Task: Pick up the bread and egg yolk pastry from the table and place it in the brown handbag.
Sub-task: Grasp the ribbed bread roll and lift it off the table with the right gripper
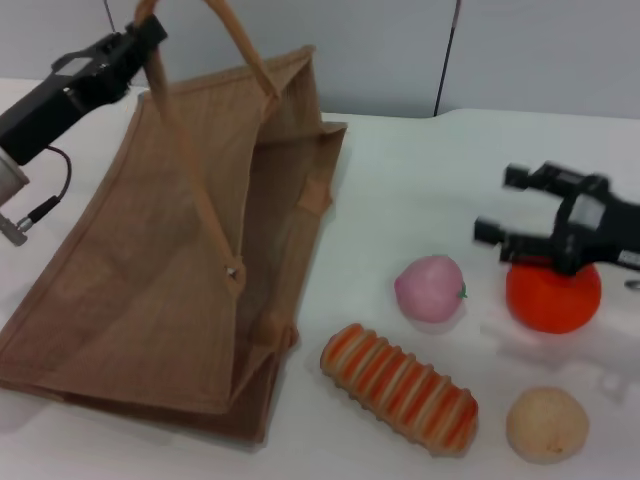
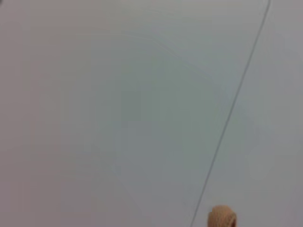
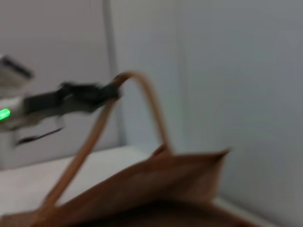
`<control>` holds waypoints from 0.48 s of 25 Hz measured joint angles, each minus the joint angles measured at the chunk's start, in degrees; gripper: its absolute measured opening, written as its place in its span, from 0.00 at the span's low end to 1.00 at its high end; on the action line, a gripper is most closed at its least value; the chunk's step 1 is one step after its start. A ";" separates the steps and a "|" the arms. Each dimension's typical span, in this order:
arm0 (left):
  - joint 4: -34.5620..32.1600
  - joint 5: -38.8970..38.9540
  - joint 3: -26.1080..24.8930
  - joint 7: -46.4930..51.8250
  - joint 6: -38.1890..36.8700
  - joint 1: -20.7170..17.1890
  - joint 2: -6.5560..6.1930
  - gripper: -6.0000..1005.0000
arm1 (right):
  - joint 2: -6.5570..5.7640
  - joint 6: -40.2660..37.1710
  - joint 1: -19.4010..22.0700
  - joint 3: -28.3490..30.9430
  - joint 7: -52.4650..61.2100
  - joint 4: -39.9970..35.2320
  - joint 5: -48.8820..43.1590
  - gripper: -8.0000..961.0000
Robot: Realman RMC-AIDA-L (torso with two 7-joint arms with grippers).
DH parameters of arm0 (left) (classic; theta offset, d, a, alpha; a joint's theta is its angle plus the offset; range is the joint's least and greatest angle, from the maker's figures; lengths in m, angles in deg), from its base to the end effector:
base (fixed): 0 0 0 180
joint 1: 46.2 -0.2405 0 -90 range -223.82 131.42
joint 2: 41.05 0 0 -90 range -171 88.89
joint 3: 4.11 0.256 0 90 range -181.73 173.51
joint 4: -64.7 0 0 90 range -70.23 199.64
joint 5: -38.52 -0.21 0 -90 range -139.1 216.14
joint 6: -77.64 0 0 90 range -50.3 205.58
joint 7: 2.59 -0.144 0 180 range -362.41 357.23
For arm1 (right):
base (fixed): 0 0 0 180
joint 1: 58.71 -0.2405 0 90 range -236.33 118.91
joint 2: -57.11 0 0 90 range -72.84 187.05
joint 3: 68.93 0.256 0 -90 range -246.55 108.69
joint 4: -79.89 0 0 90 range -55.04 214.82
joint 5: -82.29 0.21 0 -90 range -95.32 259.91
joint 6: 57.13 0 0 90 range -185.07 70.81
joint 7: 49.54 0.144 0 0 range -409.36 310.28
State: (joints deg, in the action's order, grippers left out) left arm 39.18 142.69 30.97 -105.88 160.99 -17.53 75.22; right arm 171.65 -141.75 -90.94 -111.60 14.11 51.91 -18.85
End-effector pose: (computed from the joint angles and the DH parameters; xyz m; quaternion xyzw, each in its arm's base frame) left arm -0.2705 0.3619 0.0667 -0.7521 -0.2893 -0.5055 0.3084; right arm 0.2619 0.3518 0.0138 -0.9285 0.1303 0.2814 0.2040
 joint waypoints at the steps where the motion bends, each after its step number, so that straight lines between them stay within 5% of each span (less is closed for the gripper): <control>1: 0.09 0.73 -0.07 0.51 0.16 -0.19 0.00 0.13 | 0.17 -0.89 -0.24 -0.14 1.23 -0.84 -1.81 0.89; 5: 0.20 1.90 -0.98 2.38 1.03 -0.66 0.00 0.13 | 1.09 -2.96 -0.58 -3.09 6.05 -4.85 -7.16 0.89; 12: 0.26 1.79 -1.34 2.17 2.96 -1.29 -0.22 0.13 | 1.32 -2.75 -0.41 -18.80 15.13 -10.39 -7.94 0.89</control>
State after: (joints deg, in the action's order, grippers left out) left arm 39.44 144.48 29.64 -103.71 163.95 -18.82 75.01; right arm 172.97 -144.50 -91.34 -130.40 29.24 41.52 -26.79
